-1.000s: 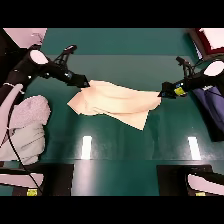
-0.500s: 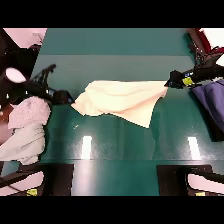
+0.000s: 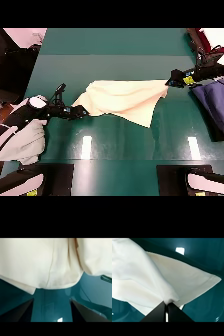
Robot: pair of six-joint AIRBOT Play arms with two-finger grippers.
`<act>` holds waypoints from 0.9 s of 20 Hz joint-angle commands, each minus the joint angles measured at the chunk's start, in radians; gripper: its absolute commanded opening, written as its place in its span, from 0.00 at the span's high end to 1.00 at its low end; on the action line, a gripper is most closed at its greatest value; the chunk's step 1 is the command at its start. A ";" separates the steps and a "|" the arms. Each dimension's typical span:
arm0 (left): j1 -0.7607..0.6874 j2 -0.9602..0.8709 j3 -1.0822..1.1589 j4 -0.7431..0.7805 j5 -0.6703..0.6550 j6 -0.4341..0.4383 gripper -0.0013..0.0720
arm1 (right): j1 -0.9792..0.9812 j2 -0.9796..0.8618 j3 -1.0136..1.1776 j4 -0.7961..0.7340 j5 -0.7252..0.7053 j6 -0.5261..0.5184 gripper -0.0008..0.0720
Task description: Fold the shirts.
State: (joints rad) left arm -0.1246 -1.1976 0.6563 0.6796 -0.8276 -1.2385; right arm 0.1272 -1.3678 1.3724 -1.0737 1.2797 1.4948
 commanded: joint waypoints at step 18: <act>-0.004 -0.126 0.209 -0.128 0.119 -0.010 0.95 | -0.031 0.088 0.001 -0.027 -0.025 -0.004 0.97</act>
State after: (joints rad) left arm -0.1505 -1.3243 0.7795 0.5110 -0.6586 -1.2629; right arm 0.1162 -1.3270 1.3724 -1.0824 1.2774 1.4918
